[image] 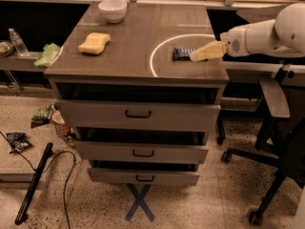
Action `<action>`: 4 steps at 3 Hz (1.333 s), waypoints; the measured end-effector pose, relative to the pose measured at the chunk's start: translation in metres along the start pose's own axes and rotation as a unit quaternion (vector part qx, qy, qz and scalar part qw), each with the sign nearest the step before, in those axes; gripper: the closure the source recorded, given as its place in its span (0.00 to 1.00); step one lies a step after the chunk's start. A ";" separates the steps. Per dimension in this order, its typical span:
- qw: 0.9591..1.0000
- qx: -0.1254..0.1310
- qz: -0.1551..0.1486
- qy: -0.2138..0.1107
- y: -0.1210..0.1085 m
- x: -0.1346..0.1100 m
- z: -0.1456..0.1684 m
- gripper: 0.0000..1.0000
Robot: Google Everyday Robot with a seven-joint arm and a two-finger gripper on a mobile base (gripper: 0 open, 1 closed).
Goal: Move rxbar blueberry near sponge
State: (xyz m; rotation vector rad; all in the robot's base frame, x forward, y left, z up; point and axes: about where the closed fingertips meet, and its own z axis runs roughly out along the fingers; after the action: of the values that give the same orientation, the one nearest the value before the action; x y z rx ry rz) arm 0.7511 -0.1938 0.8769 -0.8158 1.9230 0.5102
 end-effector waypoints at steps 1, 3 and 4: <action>1.000 0.001 0.015 -0.009 0.000 0.011 0.021 0.00; 1.000 -0.002 0.010 -0.028 -0.006 0.017 0.049 0.34; 0.999 -0.014 0.007 -0.032 -0.002 0.019 0.055 0.57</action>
Offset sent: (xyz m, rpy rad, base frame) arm 0.0377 0.0168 -0.0275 0.0546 -0.0603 -0.0140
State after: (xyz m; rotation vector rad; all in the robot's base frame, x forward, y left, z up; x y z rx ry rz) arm 0.7797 -0.1661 0.8346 -0.7960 1.8672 0.5663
